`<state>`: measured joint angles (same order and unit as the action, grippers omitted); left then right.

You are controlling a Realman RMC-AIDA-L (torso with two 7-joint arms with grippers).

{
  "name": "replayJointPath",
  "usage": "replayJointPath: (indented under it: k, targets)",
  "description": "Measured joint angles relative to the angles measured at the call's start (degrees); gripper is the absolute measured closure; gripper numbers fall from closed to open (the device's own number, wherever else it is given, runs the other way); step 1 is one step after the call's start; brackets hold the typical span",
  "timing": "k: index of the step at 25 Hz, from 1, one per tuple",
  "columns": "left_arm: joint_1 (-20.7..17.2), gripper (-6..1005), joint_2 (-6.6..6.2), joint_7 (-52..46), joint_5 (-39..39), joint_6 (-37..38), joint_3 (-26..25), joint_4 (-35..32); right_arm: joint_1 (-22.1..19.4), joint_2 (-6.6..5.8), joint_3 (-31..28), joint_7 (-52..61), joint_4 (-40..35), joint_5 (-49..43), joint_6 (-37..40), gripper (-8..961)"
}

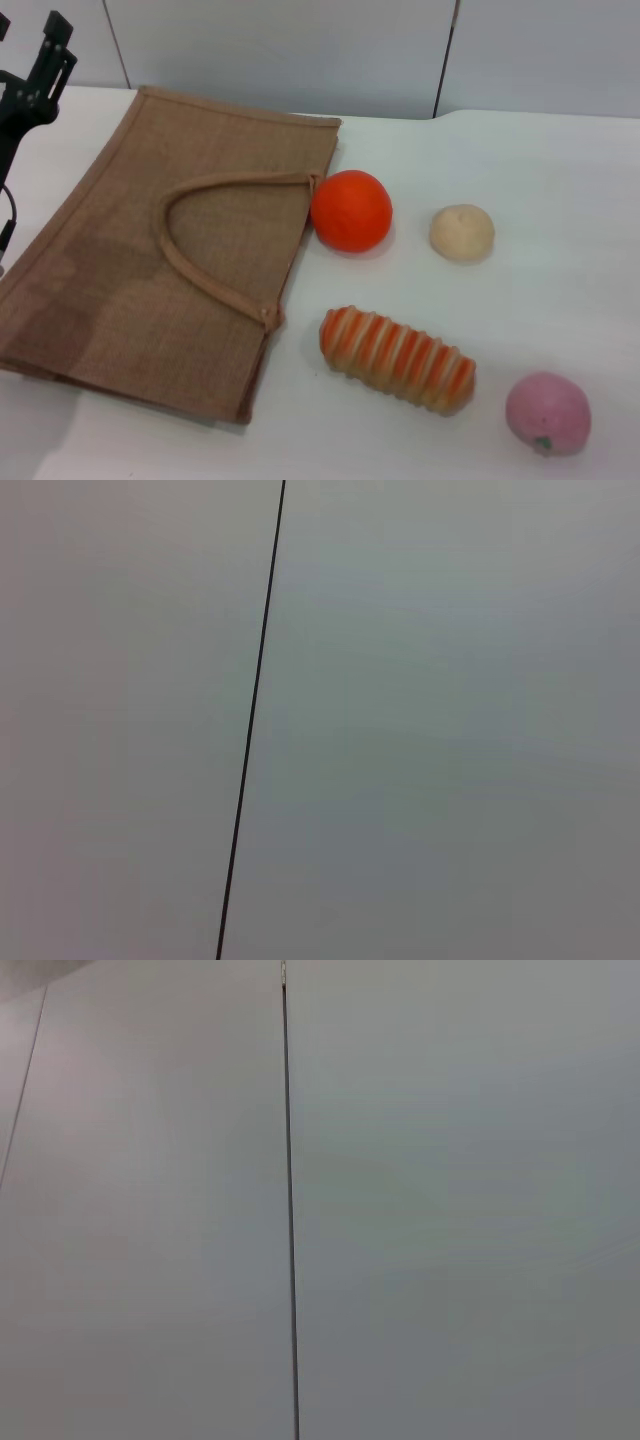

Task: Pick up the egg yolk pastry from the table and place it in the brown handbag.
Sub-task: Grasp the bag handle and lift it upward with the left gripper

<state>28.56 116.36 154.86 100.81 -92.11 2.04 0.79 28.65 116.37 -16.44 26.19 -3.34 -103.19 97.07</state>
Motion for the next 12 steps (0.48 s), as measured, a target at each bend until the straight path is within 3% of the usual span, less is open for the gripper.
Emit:
replayJointPath:
  k: [12]
  targets:
    - [0.0, 259, 0.09, 0.0, 0.0, -0.1, 0.0, 0.0, 0.0, 0.00, 0.0, 0.0, 0.0, 0.0, 0.0, 137]
